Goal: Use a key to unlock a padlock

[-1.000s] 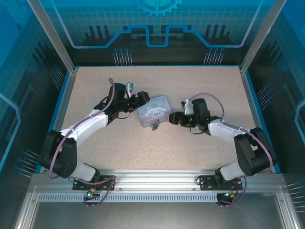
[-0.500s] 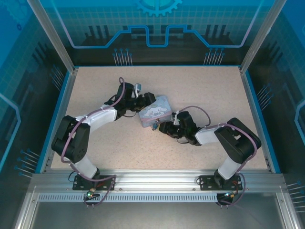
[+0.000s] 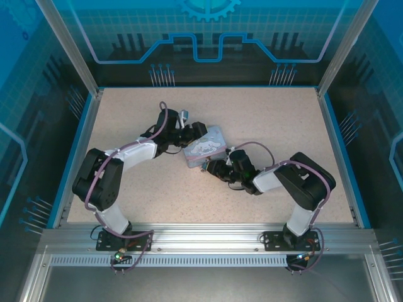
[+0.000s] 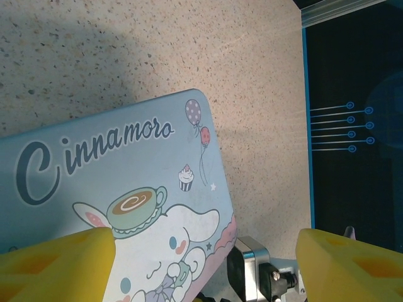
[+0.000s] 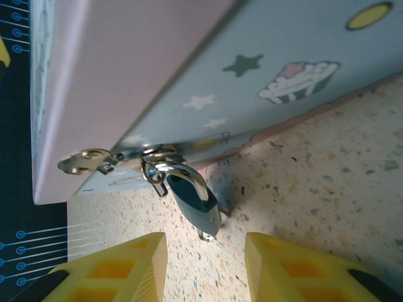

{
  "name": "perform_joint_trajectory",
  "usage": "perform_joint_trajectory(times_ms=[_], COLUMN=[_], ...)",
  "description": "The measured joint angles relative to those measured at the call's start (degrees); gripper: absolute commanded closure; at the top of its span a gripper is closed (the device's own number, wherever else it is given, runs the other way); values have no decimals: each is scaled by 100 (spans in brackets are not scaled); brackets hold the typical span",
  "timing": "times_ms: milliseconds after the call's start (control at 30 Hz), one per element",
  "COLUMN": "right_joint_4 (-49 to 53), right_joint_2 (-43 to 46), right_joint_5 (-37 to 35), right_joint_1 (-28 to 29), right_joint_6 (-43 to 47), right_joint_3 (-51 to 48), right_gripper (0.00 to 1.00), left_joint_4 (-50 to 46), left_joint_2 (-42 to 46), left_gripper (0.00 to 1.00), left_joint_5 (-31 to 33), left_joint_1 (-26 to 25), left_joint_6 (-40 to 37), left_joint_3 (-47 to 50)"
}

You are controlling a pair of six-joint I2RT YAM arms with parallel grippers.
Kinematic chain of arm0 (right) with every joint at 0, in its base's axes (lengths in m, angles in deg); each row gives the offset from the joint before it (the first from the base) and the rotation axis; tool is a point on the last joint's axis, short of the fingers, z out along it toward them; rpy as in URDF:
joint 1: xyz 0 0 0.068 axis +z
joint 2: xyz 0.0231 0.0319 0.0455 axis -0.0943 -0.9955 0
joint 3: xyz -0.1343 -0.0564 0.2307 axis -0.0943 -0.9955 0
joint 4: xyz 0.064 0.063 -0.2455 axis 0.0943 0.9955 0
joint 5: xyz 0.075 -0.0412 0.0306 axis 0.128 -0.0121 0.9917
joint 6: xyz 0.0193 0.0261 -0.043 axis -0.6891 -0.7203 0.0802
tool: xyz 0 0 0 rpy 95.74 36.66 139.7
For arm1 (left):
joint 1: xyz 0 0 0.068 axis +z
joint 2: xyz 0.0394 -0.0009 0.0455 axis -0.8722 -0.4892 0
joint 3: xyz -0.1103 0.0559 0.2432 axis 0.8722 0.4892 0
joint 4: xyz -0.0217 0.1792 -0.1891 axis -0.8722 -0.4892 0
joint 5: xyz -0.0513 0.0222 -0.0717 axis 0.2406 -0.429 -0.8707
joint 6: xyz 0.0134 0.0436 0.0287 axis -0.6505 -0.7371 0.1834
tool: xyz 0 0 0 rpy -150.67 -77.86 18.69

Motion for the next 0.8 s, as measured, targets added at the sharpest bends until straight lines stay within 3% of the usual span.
perform_joint_trajectory(times_ms=[400, 800], right_joint_4=[-745, -994], right_joint_2=[-398, -549], right_joint_5=[-114, -334], right_joint_1=[96, 188], right_joint_6=[-175, -232], right_joint_3=[33, 42], right_gripper=[66, 76], left_joint_4=[52, 72], left_joint_2=[-35, -101], left_gripper=[24, 24], left_joint_5=[0, 0], left_joint_1=[0, 0], left_joint_6=[46, 146], left_joint_3=[35, 44])
